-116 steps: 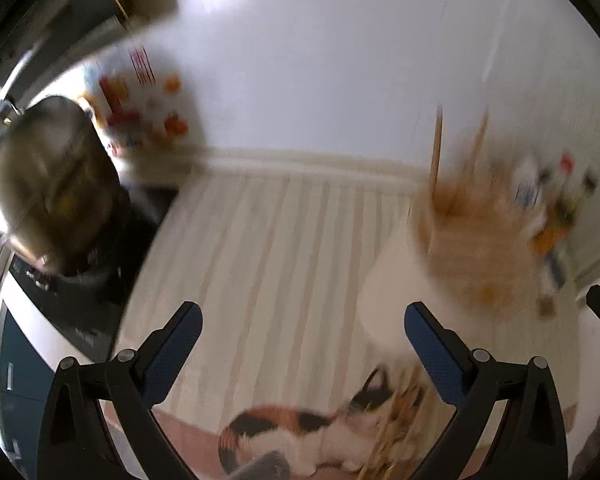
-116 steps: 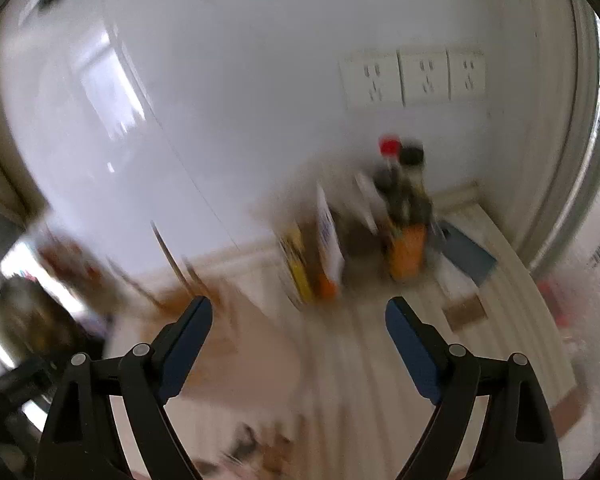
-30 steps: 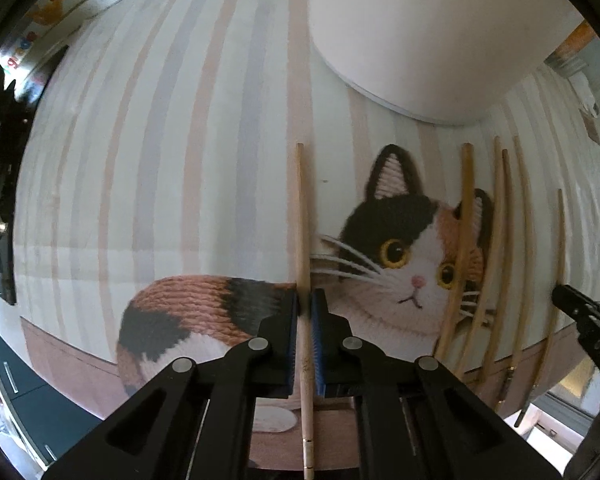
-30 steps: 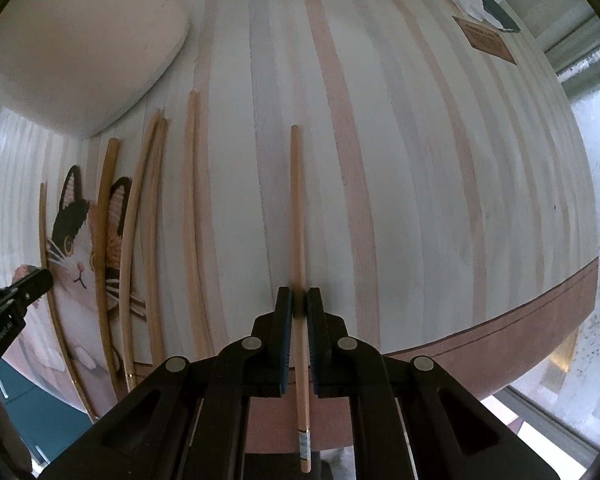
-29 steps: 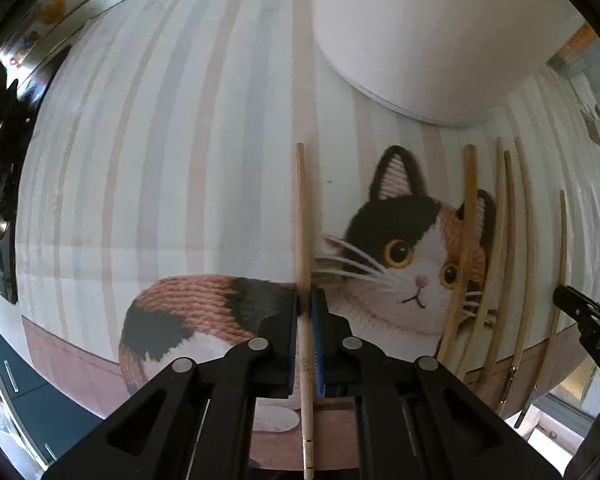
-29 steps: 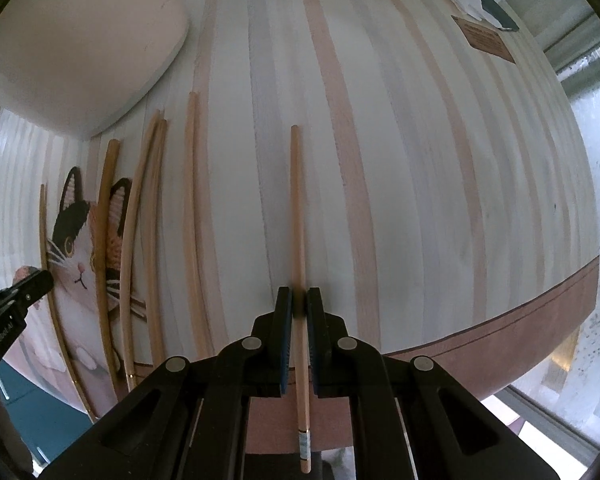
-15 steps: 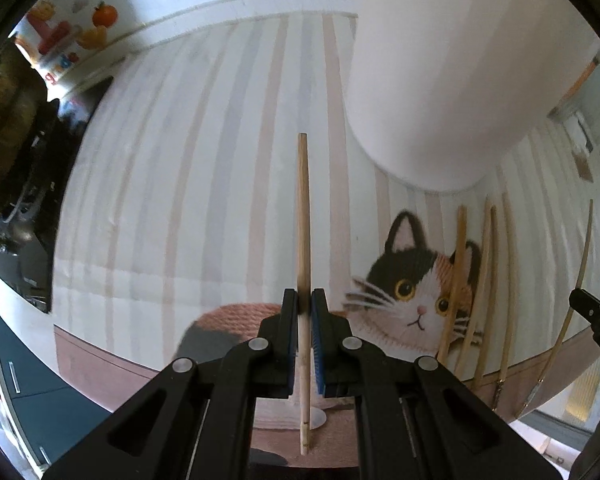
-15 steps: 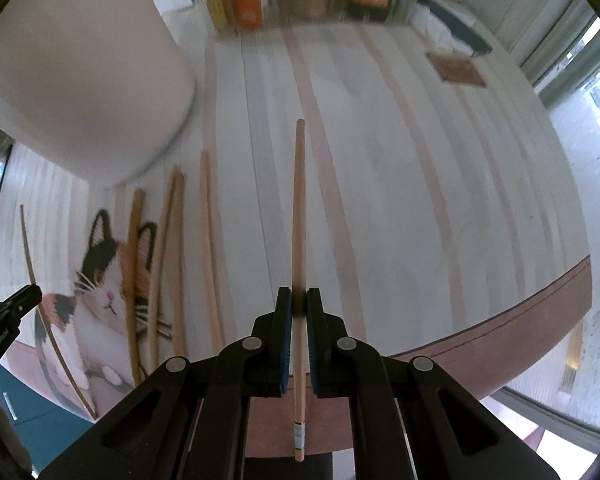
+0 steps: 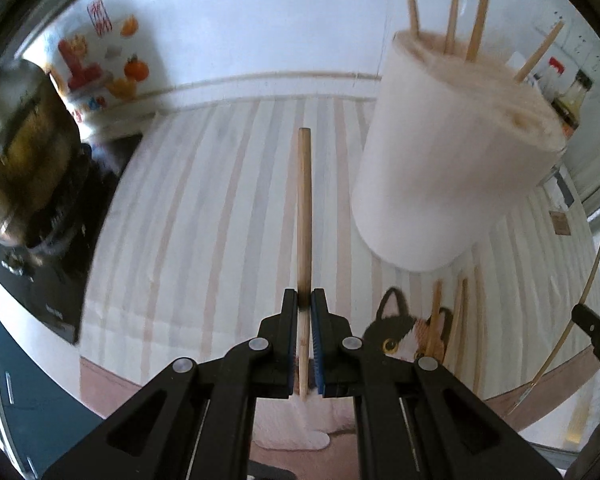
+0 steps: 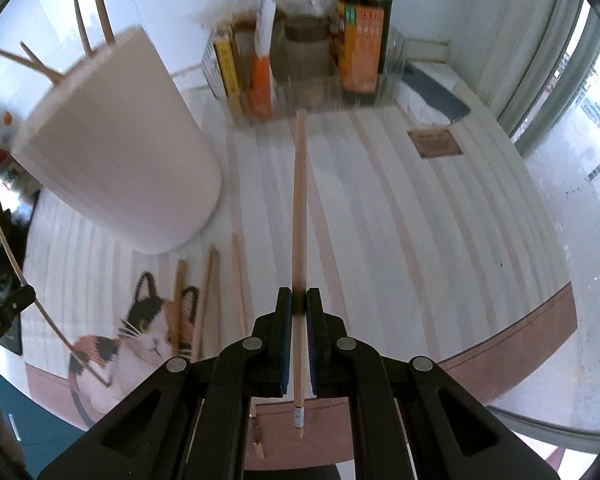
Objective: Organize utensils
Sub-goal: 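Lift the held chopsticks toward the cream holder with both tools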
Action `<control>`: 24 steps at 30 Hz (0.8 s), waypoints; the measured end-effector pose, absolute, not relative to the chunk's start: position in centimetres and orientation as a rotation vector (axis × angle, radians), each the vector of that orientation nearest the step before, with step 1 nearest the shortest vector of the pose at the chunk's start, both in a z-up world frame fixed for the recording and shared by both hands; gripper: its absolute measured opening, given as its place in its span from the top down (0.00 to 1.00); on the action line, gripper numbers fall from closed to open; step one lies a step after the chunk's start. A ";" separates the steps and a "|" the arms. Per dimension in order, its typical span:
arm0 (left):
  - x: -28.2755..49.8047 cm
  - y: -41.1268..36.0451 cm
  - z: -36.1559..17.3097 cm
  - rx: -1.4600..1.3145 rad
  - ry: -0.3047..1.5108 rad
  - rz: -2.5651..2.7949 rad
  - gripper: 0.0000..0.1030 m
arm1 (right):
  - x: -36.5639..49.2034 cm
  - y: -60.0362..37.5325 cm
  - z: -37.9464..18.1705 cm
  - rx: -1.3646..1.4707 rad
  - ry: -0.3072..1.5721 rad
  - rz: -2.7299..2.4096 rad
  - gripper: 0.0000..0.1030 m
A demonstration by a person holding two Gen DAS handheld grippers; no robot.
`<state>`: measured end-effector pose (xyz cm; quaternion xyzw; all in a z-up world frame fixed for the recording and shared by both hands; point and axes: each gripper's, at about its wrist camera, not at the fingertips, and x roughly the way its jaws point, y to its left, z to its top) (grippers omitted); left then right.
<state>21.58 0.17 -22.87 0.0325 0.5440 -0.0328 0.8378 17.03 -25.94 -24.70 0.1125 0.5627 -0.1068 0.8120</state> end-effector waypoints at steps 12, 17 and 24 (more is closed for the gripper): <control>22.8 1.3 -18.0 0.016 1.040 -0.069 0.96 | 18.3 -25.7 -19.9 0.251 1.039 -0.219 0.93; 23.8 2.7 -13.4 -0.074 0.973 -0.083 0.96 | 19.5 -25.9 -16.9 0.303 0.976 -0.186 0.93; 24.7 4.9 -5.0 -0.191 0.835 -0.119 0.96 | 22.2 -26.6 -10.7 0.393 0.855 -0.118 0.93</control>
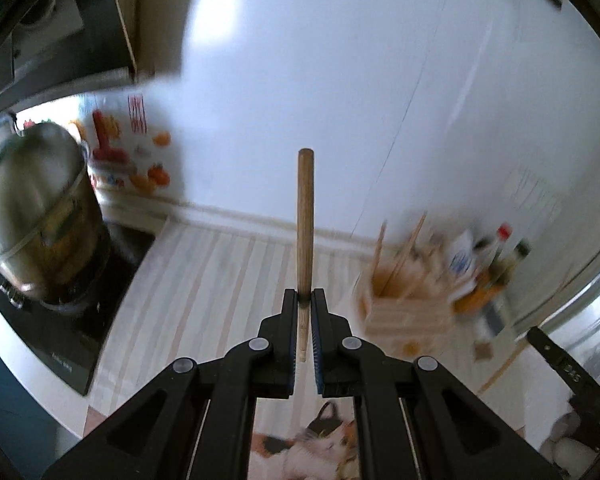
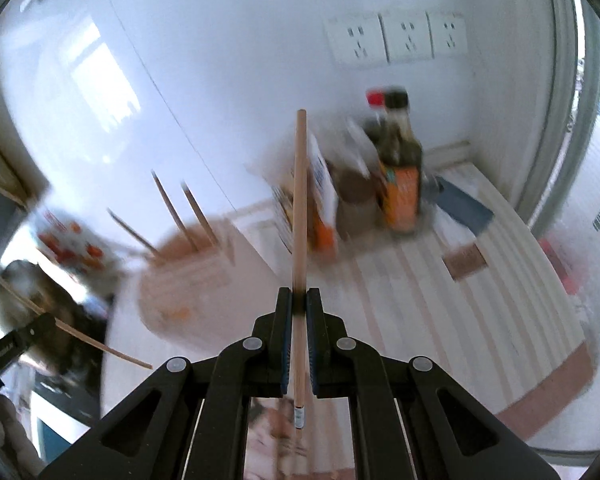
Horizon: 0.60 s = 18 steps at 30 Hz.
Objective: Organize utensils
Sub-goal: 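Lift the held chopsticks toward the cream holder with both tools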
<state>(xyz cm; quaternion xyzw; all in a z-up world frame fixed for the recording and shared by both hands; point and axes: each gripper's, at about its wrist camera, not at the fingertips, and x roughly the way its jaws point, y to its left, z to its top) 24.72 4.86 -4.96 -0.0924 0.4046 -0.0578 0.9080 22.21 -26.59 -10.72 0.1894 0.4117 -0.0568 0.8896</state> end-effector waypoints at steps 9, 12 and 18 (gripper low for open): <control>27.1 4.1 1.4 -0.269 0.738 -0.190 0.96 | 27.7 -25.8 -4.1 0.410 0.704 -0.057 0.93; 28.2 2.9 1.5 -0.274 0.752 -0.216 0.96 | 29.9 -24.9 -3.3 0.403 0.675 -0.042 0.93; 30.5 0.0 -1.2 -0.250 0.816 -0.235 0.96 | 33.5 -23.4 -3.8 0.396 0.659 -0.032 0.93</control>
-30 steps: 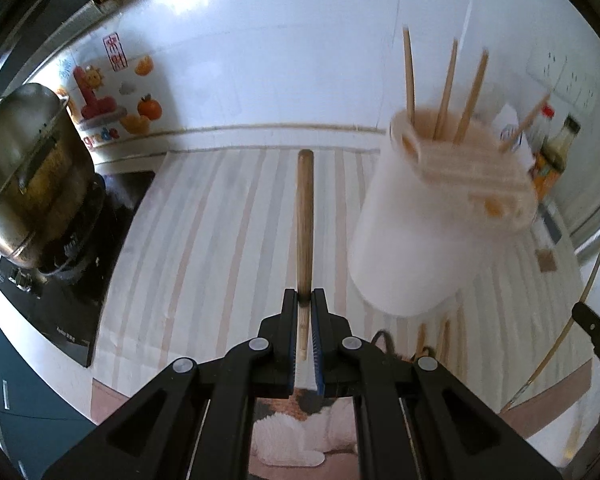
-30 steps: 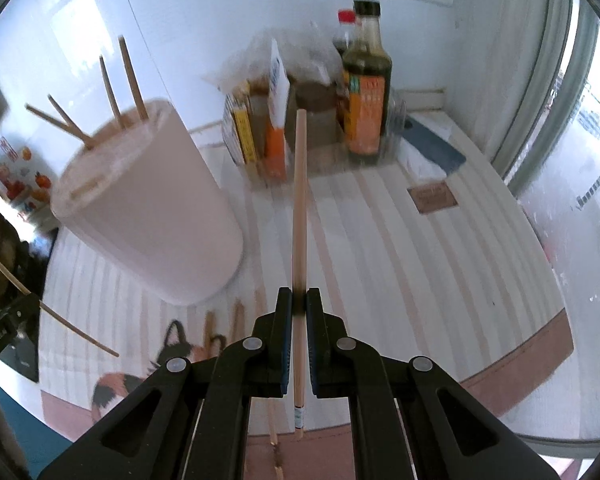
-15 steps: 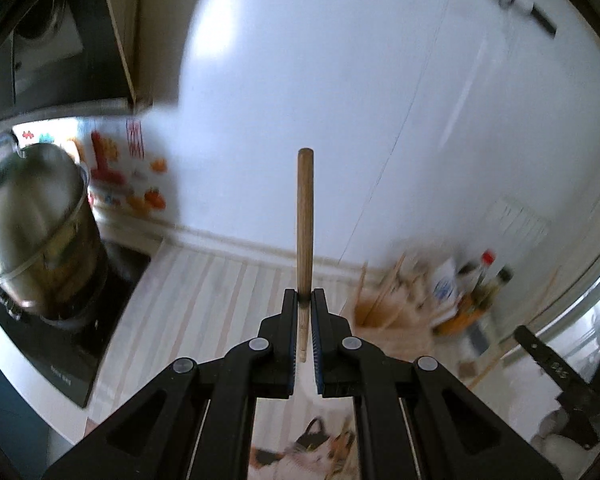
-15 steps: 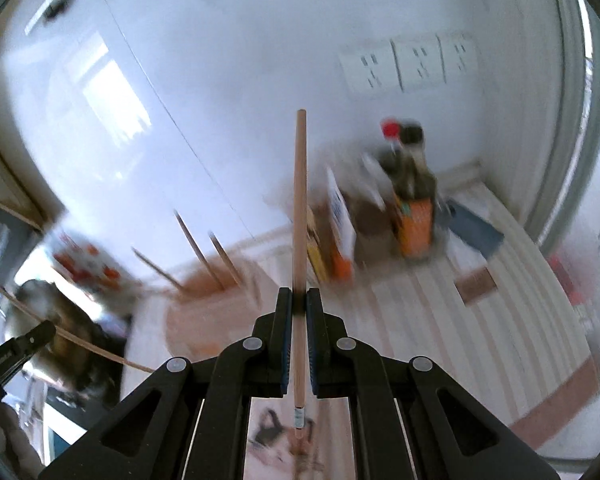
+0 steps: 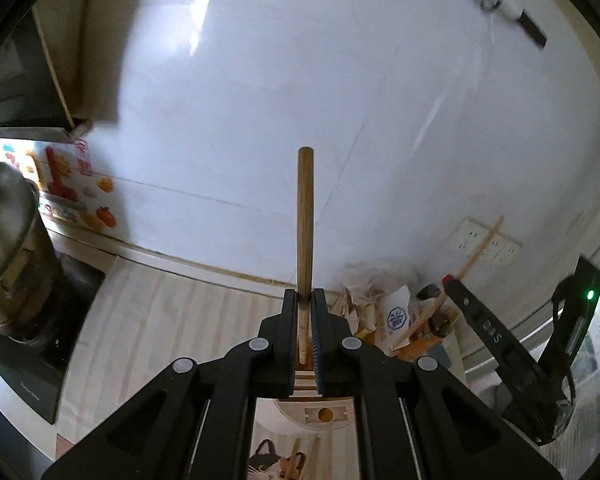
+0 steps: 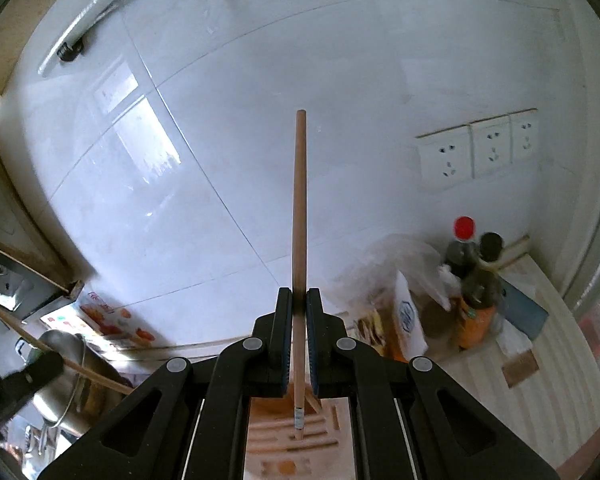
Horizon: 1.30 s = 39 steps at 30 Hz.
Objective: Organize utensils
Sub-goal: 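Lift the held chopsticks toward the cream holder with both tools, then insert the chopsticks into the cream holder and open the left tool while the right tool releases, then move both open tools back down to the chopstick row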
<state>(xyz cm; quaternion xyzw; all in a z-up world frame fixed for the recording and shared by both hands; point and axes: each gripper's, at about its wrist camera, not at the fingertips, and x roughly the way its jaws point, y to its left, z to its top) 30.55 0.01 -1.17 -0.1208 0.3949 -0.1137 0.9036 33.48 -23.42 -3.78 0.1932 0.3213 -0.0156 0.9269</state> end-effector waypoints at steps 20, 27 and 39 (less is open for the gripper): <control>31.9 -1.2 -3.8 -0.175 0.866 -0.122 0.23 | 36.5 -24.5 -9.2 0.382 0.798 0.032 0.67; 29.5 1.2 -3.9 -0.102 0.812 -0.014 0.00 | 32.5 -26.7 -6.3 0.408 0.753 -0.012 0.44; 25.1 2.9 -13.8 -0.038 0.989 0.053 0.00 | 24.6 -27.2 -10.5 0.380 0.778 -0.082 0.11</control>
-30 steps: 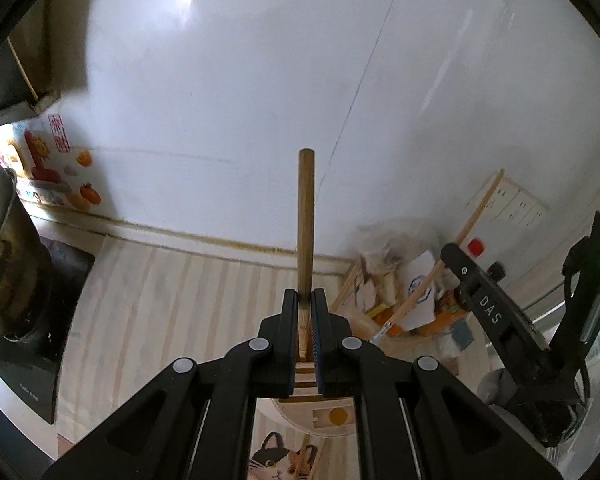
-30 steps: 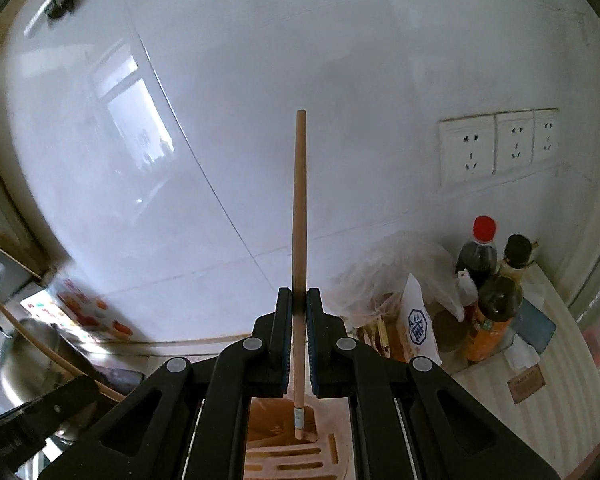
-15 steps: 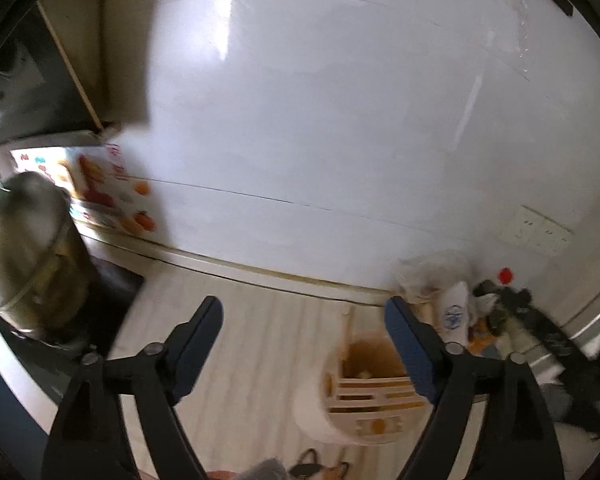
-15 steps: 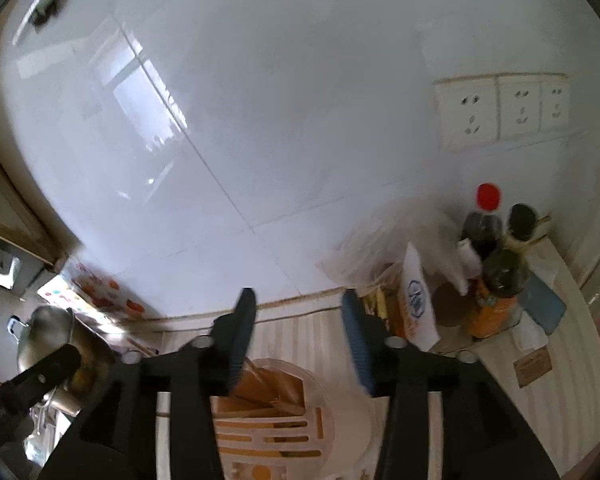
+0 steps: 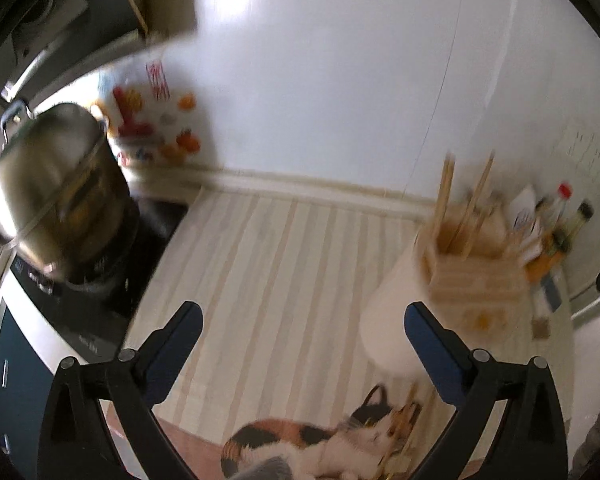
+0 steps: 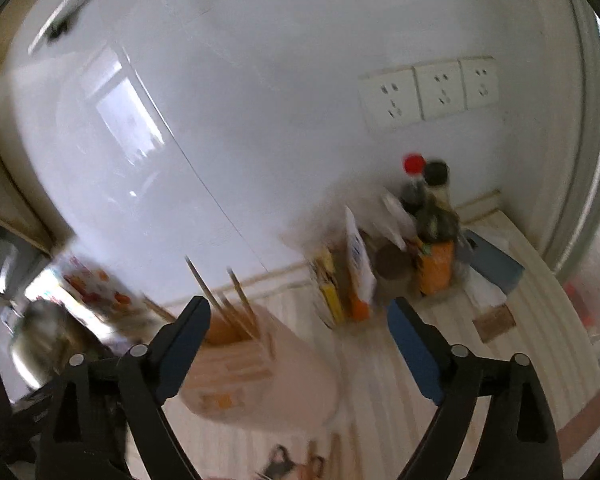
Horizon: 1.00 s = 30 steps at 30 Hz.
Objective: Organize utensils
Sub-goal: 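Move both open tools back down to the chopstick row, then grasp a chopstick with the left tool while the right tool grasps another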
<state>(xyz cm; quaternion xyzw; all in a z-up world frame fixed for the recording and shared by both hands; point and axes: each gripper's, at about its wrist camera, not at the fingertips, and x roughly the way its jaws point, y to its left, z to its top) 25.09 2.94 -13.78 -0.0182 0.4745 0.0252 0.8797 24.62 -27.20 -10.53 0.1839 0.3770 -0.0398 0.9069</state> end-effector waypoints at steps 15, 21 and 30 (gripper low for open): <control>20.3 -2.5 -29.5 0.241 1.294 0.003 0.00 | 20.2 -25.1 -31.9 0.334 1.377 -0.084 0.54; 20.1 -4.9 -31.4 0.286 1.343 -0.053 0.01 | 19.4 -23.8 -35.6 0.299 1.468 -0.085 0.64; 20.2 -9.6 -33.9 0.230 1.441 -0.235 0.33 | 17.7 -26.6 -35.1 0.219 1.452 -0.197 0.94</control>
